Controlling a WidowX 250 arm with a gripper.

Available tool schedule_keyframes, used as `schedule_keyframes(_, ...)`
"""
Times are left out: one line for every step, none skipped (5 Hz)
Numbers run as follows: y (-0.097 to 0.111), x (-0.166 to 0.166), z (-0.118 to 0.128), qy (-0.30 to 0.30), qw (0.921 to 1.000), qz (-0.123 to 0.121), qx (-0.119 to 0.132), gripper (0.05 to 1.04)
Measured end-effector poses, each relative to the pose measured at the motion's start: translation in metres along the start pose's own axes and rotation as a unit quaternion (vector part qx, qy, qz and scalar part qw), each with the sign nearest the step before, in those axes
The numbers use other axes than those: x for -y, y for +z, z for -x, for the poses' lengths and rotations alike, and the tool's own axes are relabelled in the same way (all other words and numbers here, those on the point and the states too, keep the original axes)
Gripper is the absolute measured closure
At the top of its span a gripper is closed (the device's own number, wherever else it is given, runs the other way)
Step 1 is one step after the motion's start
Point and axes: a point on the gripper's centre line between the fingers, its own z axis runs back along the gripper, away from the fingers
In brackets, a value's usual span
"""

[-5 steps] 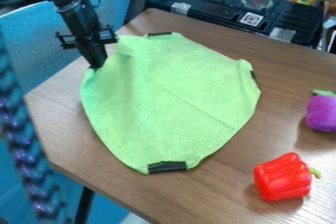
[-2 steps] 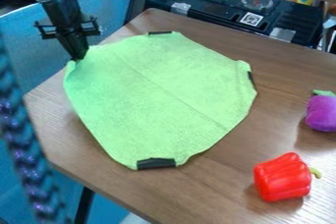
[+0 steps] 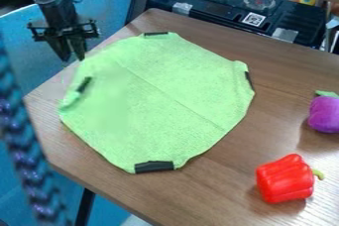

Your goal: Unfold the cloth from top right to bottom left

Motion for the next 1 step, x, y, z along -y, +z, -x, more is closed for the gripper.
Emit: schedule_keyframes(0.0138, -0.0007, -0.0040, 0.020, 0.9992, -0.021, 0.029, 0.309)
